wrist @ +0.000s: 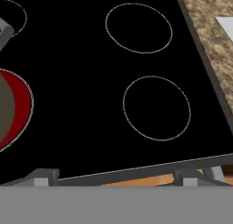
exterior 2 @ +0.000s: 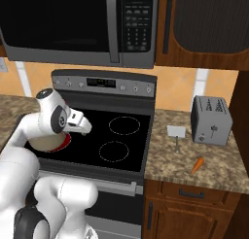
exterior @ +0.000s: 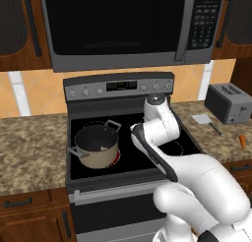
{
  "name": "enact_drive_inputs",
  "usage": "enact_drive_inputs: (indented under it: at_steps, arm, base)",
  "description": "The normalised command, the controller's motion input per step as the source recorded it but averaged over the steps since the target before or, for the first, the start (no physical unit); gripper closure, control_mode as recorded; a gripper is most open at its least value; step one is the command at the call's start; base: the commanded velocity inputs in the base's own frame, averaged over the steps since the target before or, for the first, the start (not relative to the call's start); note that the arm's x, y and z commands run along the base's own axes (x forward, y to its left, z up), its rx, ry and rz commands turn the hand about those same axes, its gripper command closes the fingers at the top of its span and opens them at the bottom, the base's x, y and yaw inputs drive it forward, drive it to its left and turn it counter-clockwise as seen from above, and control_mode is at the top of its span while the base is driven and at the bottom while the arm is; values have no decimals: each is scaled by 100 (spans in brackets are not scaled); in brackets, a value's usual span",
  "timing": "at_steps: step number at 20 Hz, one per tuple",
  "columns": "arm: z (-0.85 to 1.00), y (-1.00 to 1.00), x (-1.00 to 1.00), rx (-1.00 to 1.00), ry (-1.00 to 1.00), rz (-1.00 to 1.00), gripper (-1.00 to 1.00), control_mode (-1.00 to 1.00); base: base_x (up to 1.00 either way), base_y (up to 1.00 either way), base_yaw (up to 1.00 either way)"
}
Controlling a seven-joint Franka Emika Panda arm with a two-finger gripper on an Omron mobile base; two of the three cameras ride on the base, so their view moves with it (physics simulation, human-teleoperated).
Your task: Put the carrot and garlic in the pot. Retrieve the spatula and lightly stir the vegetables in the pot.
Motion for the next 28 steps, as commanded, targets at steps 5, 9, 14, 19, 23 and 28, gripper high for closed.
enact_drive_inputs:
  at_steps: [5, 9, 14, 19, 23, 28]
  arm:
    - [-11, -100, 1, 1, 9, -18, -100, -100]
    - [-1, -100, 0, 1, 1, -15, -100, -100]
    - [-2, -100, 0, 4, 0, -13, -100, -100]
    - [0, -100, 0, 5, 0, -11, -100, -100]
    - [0, -100, 4, 6, 1, -10, -100, -100]
    - [-3, -100, 28, 5, 2, -6, -100, -100]
  base:
    - [0, 0, 0]
    - [0, 0, 0]
    - [0, 0, 0]
    - [0, 0, 0]
    - [0, 0, 0]
    - [0, 0, 0]
